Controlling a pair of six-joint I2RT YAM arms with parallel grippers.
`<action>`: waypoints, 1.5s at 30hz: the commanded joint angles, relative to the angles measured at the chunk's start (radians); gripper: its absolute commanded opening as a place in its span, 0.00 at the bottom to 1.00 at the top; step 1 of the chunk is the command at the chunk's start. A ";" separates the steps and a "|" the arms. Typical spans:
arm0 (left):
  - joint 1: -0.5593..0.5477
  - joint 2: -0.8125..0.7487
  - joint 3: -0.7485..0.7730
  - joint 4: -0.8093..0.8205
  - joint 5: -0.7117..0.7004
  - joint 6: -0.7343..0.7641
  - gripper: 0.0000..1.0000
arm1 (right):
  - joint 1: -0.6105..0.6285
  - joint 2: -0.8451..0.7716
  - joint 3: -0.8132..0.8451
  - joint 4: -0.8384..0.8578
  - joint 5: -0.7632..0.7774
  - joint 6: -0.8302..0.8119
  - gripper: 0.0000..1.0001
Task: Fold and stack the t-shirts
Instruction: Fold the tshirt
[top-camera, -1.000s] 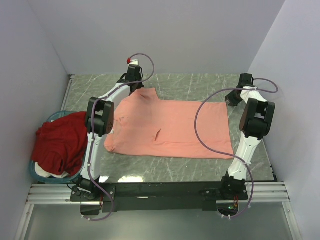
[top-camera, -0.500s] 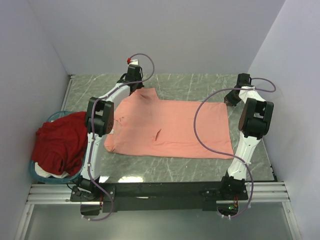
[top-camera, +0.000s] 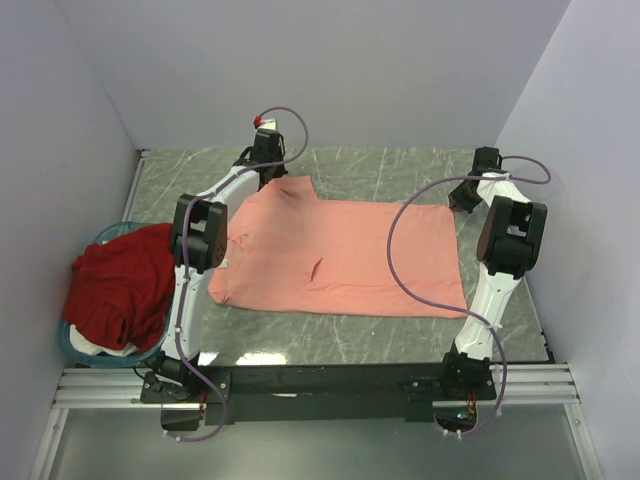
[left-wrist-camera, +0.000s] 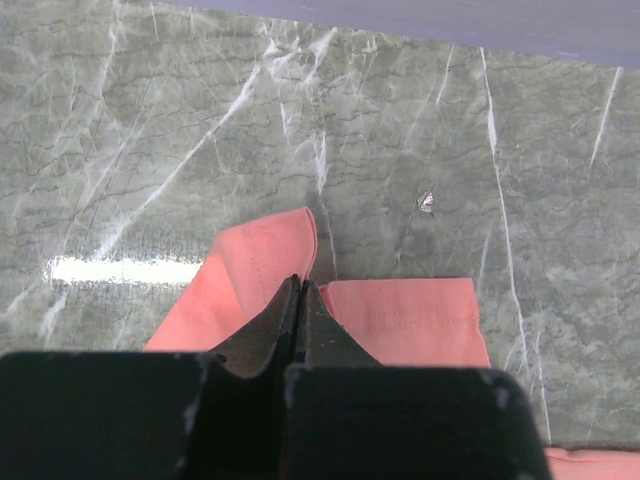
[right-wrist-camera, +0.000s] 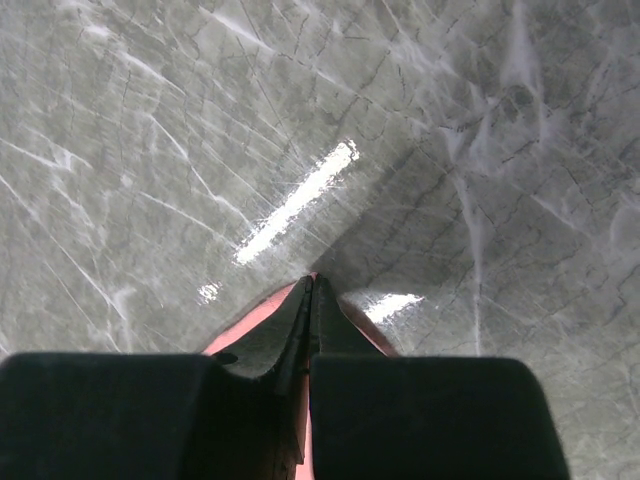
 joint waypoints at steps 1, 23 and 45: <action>0.005 -0.086 0.025 0.012 0.015 -0.018 0.00 | 0.007 -0.061 0.004 0.019 0.040 -0.004 0.00; 0.008 -0.362 -0.182 -0.057 0.037 -0.113 0.00 | 0.004 -0.329 -0.292 0.162 0.058 0.030 0.00; 0.000 -0.925 -0.863 -0.153 0.136 -0.397 0.00 | -0.029 -0.673 -0.673 0.217 0.103 0.041 0.00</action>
